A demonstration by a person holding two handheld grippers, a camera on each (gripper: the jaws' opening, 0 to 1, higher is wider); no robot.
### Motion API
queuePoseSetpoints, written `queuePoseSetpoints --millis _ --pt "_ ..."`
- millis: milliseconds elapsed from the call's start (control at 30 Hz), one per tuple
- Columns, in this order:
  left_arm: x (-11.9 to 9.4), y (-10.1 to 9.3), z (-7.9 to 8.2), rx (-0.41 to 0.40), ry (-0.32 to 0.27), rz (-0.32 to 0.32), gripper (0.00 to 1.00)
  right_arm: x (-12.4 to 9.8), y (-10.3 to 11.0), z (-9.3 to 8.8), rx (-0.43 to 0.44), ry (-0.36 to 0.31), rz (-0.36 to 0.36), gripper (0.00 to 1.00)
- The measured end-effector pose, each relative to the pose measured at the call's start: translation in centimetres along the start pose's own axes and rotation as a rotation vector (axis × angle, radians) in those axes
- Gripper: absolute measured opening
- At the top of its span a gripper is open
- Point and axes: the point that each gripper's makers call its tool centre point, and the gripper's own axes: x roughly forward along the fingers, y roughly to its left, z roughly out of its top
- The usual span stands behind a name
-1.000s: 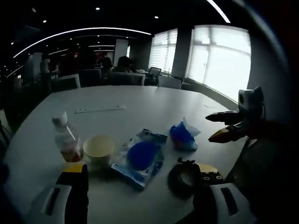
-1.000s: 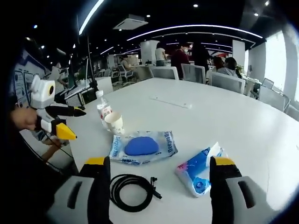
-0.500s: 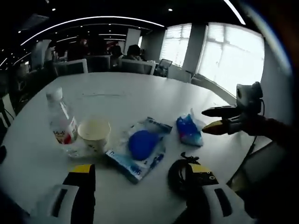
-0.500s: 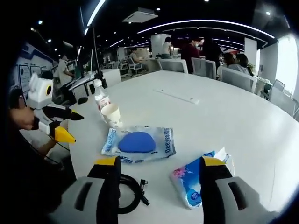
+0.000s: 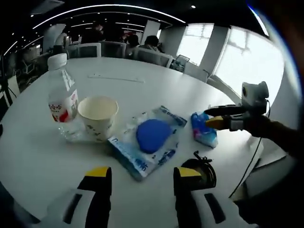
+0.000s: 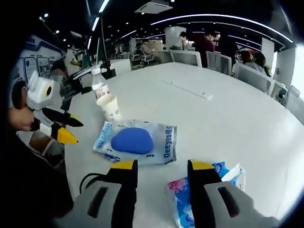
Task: Arrange the tabletop items into an orderly group along one side of the table until the central work area is clear of visible clutter.
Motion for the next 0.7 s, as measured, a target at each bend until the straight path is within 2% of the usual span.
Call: queuePoseSetpoints --millis 167,267,467,700 --pt "1.1 0.4 -0.1 -0.032 0.028 0.004 0.42 1.6 -0.7 0.1 -0.005 0.024 0.005 0.28" --pt "1.9 1.0 -0.2 -0.059 0.032 0.007 0.42 2.5 -0.9 0.0 -0.001 0.044 0.009 0.23" --pt "2.6 1.5 -0.4 -0.131 0.039 0.021 0.41 4.0 -1.1 -0.5 0.007 0.093 0.018 0.22" --pt "4.0 2.5 -0.3 -0.148 0.049 0.051 0.33 5.7 -1.6 -0.9 0.026 0.132 0.024 0.19"
